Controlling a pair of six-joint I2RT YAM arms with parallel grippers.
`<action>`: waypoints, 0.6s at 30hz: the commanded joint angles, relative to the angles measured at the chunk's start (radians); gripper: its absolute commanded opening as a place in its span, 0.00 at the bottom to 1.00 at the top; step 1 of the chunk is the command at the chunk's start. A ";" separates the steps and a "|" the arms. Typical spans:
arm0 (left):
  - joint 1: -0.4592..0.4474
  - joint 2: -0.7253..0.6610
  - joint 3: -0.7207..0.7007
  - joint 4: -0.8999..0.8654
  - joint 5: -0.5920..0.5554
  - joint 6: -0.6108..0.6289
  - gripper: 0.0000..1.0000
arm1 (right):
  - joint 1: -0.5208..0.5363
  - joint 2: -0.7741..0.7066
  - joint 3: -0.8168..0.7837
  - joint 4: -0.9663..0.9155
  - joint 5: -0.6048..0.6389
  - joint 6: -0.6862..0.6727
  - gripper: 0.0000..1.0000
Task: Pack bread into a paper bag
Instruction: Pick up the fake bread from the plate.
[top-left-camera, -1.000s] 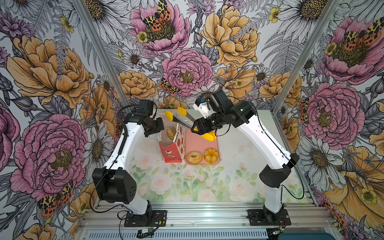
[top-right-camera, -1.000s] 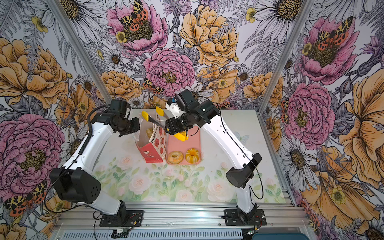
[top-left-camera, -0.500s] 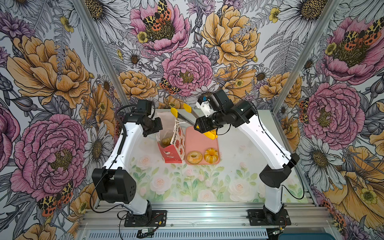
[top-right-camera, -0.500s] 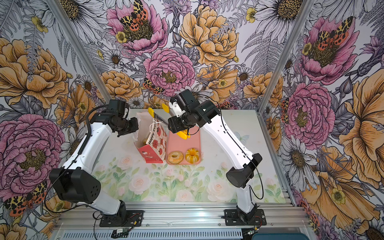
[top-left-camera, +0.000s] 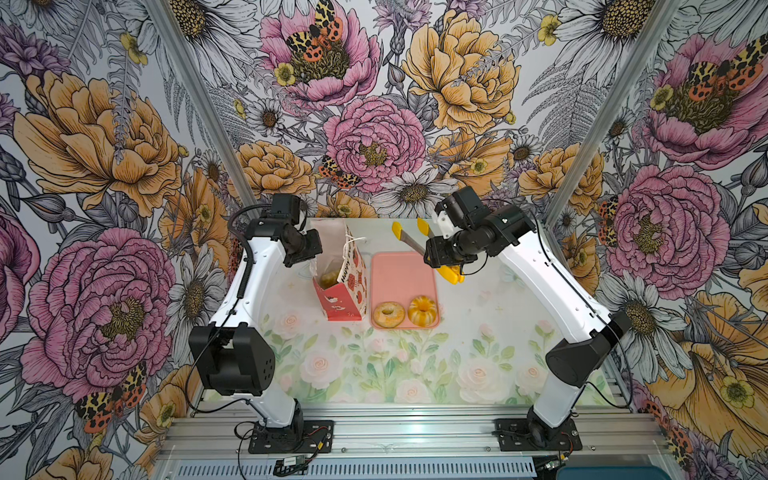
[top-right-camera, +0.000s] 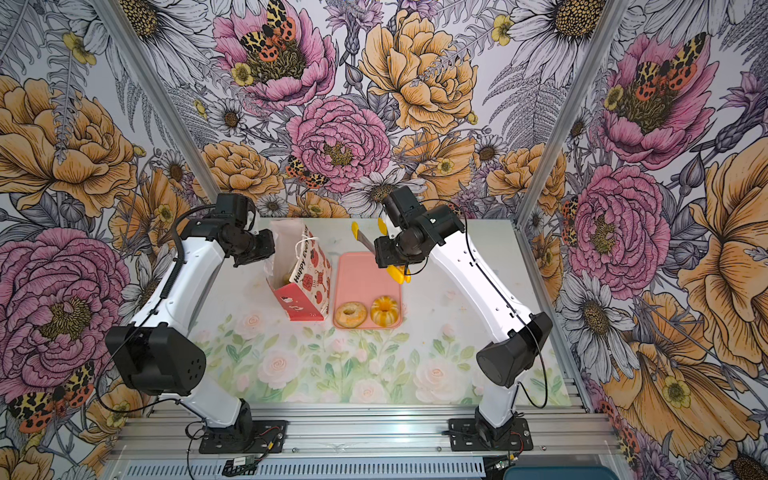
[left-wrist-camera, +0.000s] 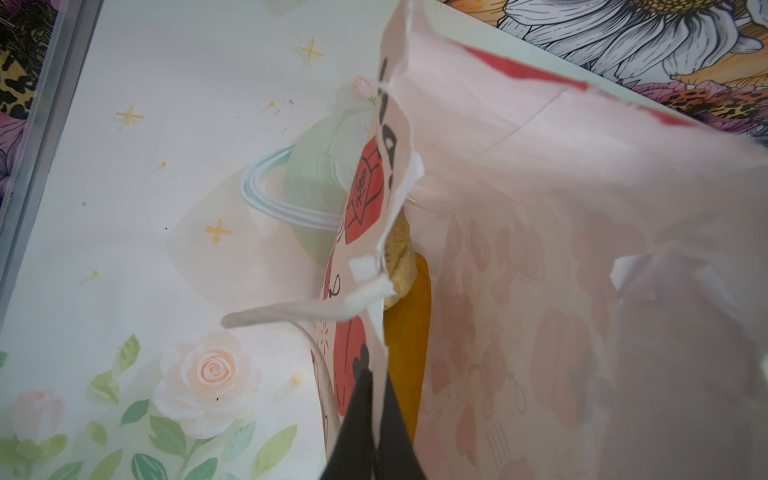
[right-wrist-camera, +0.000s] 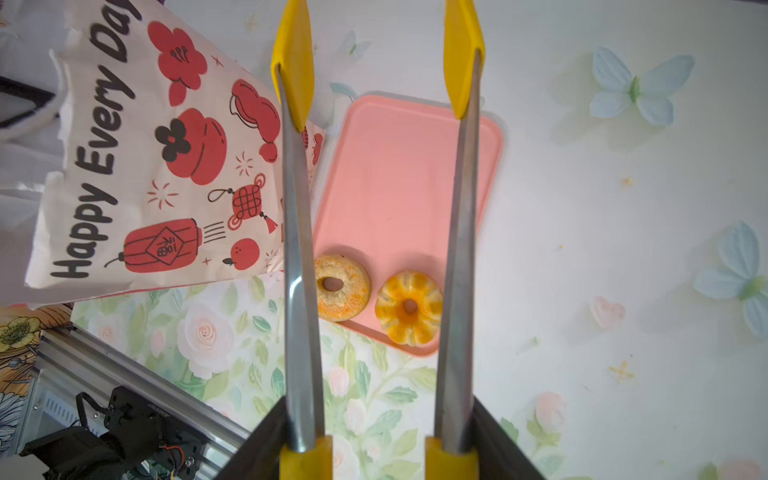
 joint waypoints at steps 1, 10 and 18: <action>0.010 0.012 0.035 0.012 -0.001 0.023 0.00 | 0.007 -0.073 -0.128 0.036 -0.021 0.048 0.63; 0.010 0.023 0.034 0.013 0.011 0.028 0.00 | 0.008 -0.250 -0.484 0.050 -0.070 0.131 0.63; 0.005 0.026 0.028 0.011 0.014 0.032 0.00 | 0.022 -0.326 -0.626 0.075 -0.103 0.179 0.63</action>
